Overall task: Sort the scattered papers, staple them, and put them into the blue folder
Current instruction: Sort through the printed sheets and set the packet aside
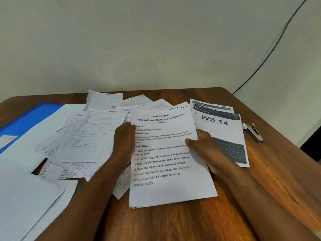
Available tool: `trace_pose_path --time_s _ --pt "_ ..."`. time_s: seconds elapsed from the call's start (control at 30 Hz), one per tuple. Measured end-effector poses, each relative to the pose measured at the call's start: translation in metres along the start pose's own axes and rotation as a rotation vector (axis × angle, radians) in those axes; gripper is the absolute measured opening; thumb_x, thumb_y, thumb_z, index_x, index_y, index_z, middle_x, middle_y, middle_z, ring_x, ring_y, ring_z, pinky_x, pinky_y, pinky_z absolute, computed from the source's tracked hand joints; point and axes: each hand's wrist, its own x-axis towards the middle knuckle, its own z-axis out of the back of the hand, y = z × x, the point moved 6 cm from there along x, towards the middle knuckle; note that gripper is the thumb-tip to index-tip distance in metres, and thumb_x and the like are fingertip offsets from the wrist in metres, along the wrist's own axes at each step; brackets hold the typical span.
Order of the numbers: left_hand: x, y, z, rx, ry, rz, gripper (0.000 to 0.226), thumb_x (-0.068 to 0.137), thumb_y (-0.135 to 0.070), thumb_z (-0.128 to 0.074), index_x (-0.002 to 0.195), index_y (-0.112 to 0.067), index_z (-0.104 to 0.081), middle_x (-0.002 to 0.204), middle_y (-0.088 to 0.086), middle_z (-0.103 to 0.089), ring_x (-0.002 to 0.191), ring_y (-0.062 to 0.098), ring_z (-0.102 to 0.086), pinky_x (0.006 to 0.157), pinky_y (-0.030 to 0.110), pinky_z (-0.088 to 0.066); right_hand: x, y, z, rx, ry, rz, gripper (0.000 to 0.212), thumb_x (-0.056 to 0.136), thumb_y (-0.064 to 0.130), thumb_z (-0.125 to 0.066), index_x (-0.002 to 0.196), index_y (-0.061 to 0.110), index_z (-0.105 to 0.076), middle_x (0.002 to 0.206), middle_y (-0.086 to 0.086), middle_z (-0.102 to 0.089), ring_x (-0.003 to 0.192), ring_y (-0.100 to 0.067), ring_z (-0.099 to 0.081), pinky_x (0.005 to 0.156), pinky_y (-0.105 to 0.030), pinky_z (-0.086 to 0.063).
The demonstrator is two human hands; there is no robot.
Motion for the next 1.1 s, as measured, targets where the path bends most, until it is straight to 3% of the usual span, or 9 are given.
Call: trace_pose_path --time_s 0.13,0.2,0.3,0.47,0.6,0.67,0.83,1.0,1.1 --pt "0.006 0.004 -0.004 0.142 -0.104 -0.123 0.038 0.108 -0.033 -0.049 0.082 -0.011 -0.066 0.082 0.011 -0.073 0.07 0.026 -0.067 0.068 0.043 -0.054 -0.007 0.003 0.0 -0.046 0.005 0.0 0.03 0.102 0.002 -0.054 0.105 0.027 -0.07 0.101 0.019 -0.072 0.102 -0.006 -0.068 0.081 -0.02 -0.053" --pt "0.008 0.007 -0.004 0.161 -0.104 -0.147 0.037 0.109 -0.031 -0.049 0.086 -0.008 -0.067 0.08 0.012 -0.071 0.068 0.025 -0.064 0.065 0.041 -0.053 -0.005 0.003 0.01 -0.069 -0.031 -0.034 0.018 0.099 0.009 -0.062 0.101 0.026 -0.069 0.102 0.011 -0.075 0.101 -0.015 -0.072 0.087 -0.032 -0.059" --pt "0.009 0.01 -0.001 0.119 -0.098 -0.188 0.035 0.108 -0.03 -0.05 0.088 -0.008 -0.068 0.084 0.017 -0.073 0.068 0.025 -0.063 0.064 0.041 -0.051 0.001 0.012 0.053 -0.073 -0.232 -0.068 0.017 0.097 0.025 -0.072 0.111 0.021 -0.063 0.094 -0.005 -0.077 0.08 -0.024 -0.077 0.073 -0.043 -0.066" --pt "0.003 0.005 -0.004 0.15 -0.08 -0.228 0.034 0.109 -0.027 -0.05 0.082 -0.011 -0.064 0.077 0.008 -0.069 0.065 0.021 -0.06 0.063 0.038 -0.049 0.005 0.039 0.162 -0.748 -0.695 0.1 0.016 0.097 0.028 -0.069 0.109 0.018 -0.067 0.106 0.001 -0.068 0.087 -0.021 -0.063 0.068 -0.029 -0.047" --pt "0.005 0.007 -0.005 0.131 -0.069 -0.24 0.035 0.11 -0.027 -0.05 0.086 -0.005 -0.063 0.077 0.011 -0.067 0.065 0.023 -0.059 0.063 0.041 -0.049 0.023 0.005 0.207 -0.907 -0.692 -0.142 0.056 0.084 0.054 -0.076 0.125 0.018 -0.063 0.126 -0.014 -0.061 0.111 -0.035 -0.06 0.09 -0.047 -0.057" --pt "0.006 0.009 -0.004 0.126 -0.057 -0.252 0.035 0.109 -0.031 -0.05 0.087 -0.007 -0.064 0.082 0.017 -0.07 0.068 0.026 -0.061 0.065 0.046 -0.052 0.033 -0.012 0.216 -0.913 -0.656 -0.169 0.064 0.074 0.066 -0.073 0.122 0.023 -0.064 0.12 -0.011 -0.064 0.107 -0.033 -0.061 0.087 -0.05 -0.059" --pt "0.01 0.013 -0.001 0.121 -0.054 -0.253 0.034 0.108 -0.033 -0.05 0.085 -0.012 -0.064 0.086 0.018 -0.073 0.071 0.028 -0.064 0.069 0.055 -0.057 0.049 -0.032 0.228 -0.893 -0.712 -0.161 0.061 0.072 0.075 -0.068 0.112 0.029 -0.068 0.106 -0.005 -0.07 0.092 -0.028 -0.067 0.079 -0.048 -0.062" --pt "0.009 0.012 -0.002 0.074 -0.039 -0.223 0.035 0.11 -0.028 -0.052 0.079 -0.017 -0.065 0.081 0.004 -0.073 0.072 0.023 -0.066 0.07 0.043 -0.053 0.045 -0.025 0.22 -0.873 -0.736 -0.136 0.04 0.085 0.063 -0.072 0.097 0.025 -0.07 0.094 -0.003 -0.071 0.081 -0.024 -0.067 0.073 -0.043 -0.062" --pt "0.008 0.011 -0.003 0.053 -0.02 -0.212 0.033 0.11 -0.027 -0.052 0.083 -0.018 -0.069 0.086 0.007 -0.077 0.077 0.028 -0.072 0.074 0.05 -0.058 0.044 -0.026 0.221 -0.835 -0.759 -0.156 0.036 0.09 0.058 -0.071 0.088 0.023 -0.066 0.086 -0.002 -0.068 0.075 -0.023 -0.065 0.072 -0.043 -0.062"
